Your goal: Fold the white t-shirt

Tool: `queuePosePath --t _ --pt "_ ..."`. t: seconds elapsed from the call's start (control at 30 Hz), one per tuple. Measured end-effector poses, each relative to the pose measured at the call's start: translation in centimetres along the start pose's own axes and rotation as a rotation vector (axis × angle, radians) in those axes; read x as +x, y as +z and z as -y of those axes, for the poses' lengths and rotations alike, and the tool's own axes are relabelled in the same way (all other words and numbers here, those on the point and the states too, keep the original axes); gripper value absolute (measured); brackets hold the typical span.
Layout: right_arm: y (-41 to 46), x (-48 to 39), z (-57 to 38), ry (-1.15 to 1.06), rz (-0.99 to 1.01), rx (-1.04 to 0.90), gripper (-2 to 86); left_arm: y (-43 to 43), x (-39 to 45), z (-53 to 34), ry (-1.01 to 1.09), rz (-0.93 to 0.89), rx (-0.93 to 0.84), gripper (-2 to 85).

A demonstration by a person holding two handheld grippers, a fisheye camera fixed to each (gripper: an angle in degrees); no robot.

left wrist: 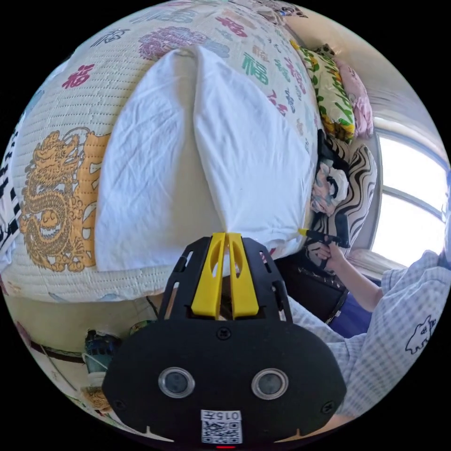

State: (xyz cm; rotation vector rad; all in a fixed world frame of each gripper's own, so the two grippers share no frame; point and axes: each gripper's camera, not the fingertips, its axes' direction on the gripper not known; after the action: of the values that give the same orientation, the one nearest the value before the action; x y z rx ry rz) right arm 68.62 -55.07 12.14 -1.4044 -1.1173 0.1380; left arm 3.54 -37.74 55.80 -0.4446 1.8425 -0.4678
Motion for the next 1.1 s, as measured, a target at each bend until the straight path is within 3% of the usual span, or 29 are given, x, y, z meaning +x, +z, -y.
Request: queuePosePath --t 0.2,0.3,0.43,0.57,0.63,0.73,0.83,0.97,1.03,1.1 --pt "2.2 1.4 -2.3 0.014 -0.116 -0.026 1.4 6.3 -0.8 -0.1 -0.078 0.09 -0.083 1.9" --pt "0.6 1.7 -5.5 0.026 -0.184 0.11 3.2 7.2 0.0 -0.1 -0.104 0.136 -0.107 4.6" --pt "-0.7 2.6 -9.2 0.041 -0.392 0.219 5.6 7.4 7.0 2.8 0.084 0.262 -0.093 6.2" --pt "0.4 3.8 -8.7 -0.038 -0.353 0.203 7.7 11.8 17.2 8.8 0.432 0.244 -0.141 7.4" --pt "1.3 3.8 -7.8 -0.083 -0.371 0.179 9.9 16.5 24.8 12.2 0.702 0.252 -0.207 7.8" --pt "2.5 4.2 -6.7 -0.111 -0.323 0.152 10.1 23.2 32.3 15.6 0.902 0.282 -0.298 8.7" --pt "3.0 4.3 -6.9 -0.084 -0.33 0.171 5.8 29.0 37.2 18.2 0.952 0.318 -0.314 9.0" --pt "3.2 5.1 -8.1 -0.047 -0.074 0.202 0.9 35.3 39.9 20.1 0.936 0.391 -0.34 7.9" --pt "3.3 5.4 -8.7 -0.004 0.015 0.232 0.4 38.3 39.4 21.0 0.9 0.519 -0.362 3.2" --pt "3.2 5.6 -9.3 0.039 0.09 0.258 0.1 38.3 38.9 21.7 0.878 0.467 -0.367 1.1"
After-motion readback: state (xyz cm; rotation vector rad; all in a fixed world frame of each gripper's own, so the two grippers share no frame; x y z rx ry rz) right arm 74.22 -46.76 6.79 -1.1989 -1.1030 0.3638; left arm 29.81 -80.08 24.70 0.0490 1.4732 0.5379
